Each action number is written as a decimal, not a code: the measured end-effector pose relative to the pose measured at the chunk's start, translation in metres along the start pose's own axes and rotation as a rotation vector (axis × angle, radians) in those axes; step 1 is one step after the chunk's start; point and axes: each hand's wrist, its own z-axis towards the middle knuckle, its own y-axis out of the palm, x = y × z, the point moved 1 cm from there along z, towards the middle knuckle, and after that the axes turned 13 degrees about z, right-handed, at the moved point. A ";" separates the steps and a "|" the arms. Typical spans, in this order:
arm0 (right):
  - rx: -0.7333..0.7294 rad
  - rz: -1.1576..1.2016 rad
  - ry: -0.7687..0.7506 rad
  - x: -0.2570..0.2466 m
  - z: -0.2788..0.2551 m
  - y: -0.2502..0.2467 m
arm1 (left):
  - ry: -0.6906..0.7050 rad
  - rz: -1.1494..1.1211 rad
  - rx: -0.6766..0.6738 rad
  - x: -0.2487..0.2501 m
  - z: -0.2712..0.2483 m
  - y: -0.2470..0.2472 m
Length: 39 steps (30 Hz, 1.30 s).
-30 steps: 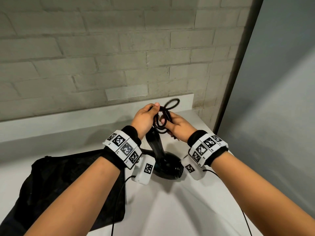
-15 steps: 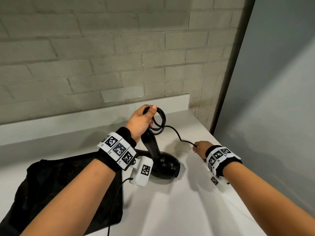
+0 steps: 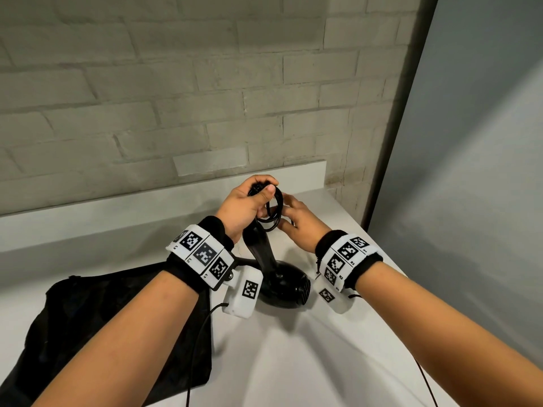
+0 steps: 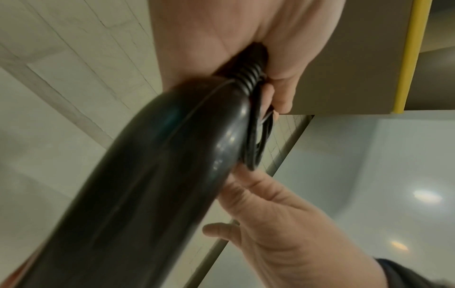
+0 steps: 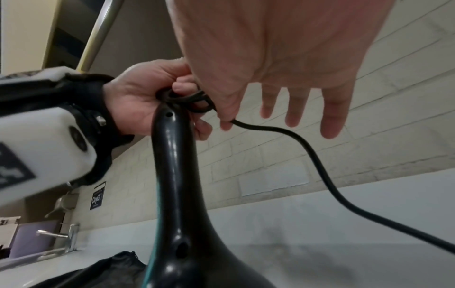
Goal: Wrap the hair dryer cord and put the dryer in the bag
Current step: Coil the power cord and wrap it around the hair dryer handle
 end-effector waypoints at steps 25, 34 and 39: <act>0.162 0.059 -0.117 -0.043 -0.005 -0.031 | -0.118 -0.040 0.150 -0.001 0.005 0.004; 0.061 -0.113 0.339 0.061 -0.033 -0.031 | -0.038 -0.124 0.212 0.000 0.001 0.004; 0.140 -0.081 0.448 0.089 -0.034 -0.031 | -0.042 -0.058 0.193 0.000 0.000 0.003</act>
